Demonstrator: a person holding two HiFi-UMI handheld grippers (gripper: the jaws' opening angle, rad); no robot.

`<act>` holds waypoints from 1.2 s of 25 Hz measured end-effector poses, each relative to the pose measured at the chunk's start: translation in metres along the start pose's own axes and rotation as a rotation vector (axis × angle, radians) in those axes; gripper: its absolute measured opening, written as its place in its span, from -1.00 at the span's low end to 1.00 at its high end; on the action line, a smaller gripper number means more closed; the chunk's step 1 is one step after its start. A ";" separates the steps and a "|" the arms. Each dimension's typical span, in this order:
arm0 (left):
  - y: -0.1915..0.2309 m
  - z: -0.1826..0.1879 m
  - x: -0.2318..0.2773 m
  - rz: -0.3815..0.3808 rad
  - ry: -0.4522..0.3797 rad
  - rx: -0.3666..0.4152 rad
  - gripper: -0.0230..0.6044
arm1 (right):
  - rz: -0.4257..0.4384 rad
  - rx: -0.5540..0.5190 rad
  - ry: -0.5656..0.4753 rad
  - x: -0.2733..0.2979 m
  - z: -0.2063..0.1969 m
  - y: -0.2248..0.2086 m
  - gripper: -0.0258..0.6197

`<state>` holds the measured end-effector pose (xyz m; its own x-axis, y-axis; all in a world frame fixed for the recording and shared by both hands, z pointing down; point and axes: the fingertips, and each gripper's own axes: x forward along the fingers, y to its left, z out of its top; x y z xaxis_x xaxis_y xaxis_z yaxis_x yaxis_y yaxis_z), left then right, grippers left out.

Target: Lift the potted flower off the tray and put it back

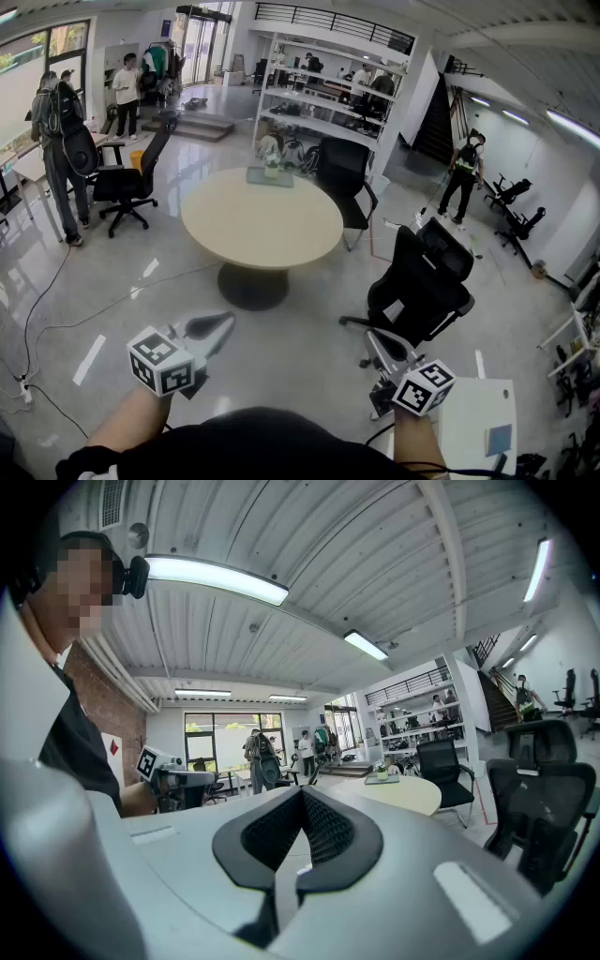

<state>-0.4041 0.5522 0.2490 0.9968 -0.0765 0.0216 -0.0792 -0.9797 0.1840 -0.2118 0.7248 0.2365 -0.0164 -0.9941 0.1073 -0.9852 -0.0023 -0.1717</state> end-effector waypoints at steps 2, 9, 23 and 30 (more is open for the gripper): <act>0.002 0.001 0.000 -0.001 0.003 -0.001 -0.93 | -0.002 0.004 -0.003 0.003 0.000 0.000 -0.89; 0.007 0.003 0.003 -0.002 0.002 -0.004 -0.93 | -0.003 0.005 -0.001 0.010 0.003 -0.002 -0.89; 0.002 0.001 0.025 0.016 0.010 -0.004 -0.93 | 0.019 0.031 -0.022 0.009 0.009 -0.027 -0.88; -0.020 -0.002 0.054 0.036 0.012 0.001 -0.93 | 0.042 0.009 -0.022 -0.005 0.014 -0.057 -0.88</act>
<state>-0.3489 0.5683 0.2484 0.9932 -0.1090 0.0400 -0.1145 -0.9766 0.1818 -0.1531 0.7286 0.2316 -0.0534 -0.9955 0.0779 -0.9822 0.0383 -0.1840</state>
